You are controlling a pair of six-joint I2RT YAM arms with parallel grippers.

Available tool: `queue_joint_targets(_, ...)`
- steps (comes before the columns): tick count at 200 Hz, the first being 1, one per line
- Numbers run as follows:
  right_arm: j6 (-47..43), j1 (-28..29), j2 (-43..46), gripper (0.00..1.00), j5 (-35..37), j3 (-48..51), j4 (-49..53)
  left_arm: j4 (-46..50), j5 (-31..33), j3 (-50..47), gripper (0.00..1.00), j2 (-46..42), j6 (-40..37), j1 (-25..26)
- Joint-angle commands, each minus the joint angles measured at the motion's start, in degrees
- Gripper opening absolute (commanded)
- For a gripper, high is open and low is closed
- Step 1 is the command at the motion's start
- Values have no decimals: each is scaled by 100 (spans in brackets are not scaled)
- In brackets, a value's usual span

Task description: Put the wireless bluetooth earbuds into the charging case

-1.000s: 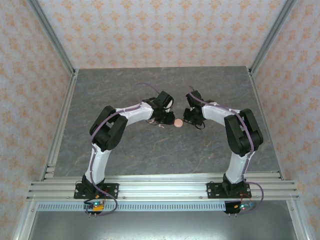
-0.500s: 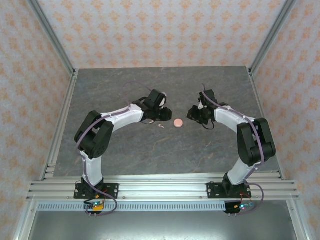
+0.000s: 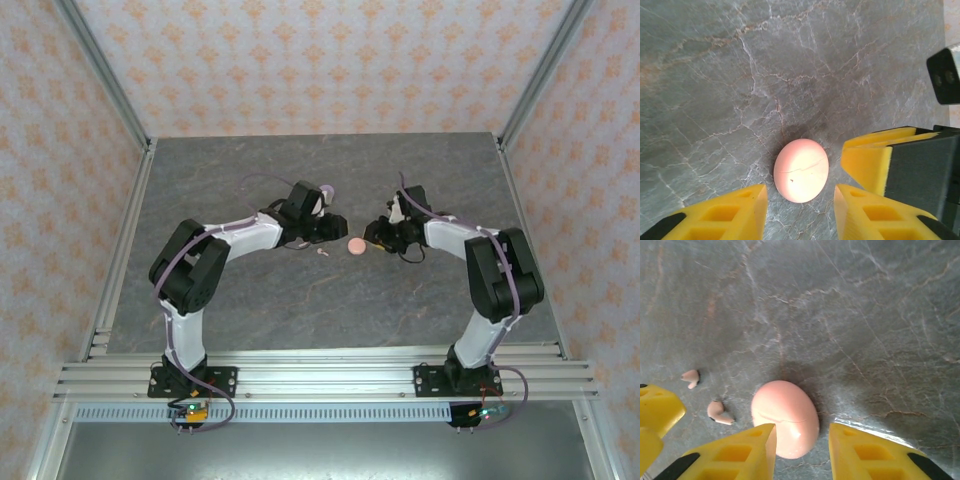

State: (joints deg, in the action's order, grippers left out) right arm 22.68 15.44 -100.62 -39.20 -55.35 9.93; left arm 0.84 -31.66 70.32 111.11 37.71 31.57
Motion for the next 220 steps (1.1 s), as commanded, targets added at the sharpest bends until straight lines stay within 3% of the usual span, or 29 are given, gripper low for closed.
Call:
queue_joint_targets(1, 76, -6, -139, 34, -172, -50, -155, -80, -98, 42, 42, 172, 62, 69)
queue_joint_targets(112, 215, -6, -379, 27, -360, 13, -375, 44, -229, 154, 46, 437, -18, 183)
queue_joint_targets(220, 378, -11, -417, 22, -430, 200, -577, -595, -522, 102, 46, 836, 438, 252)
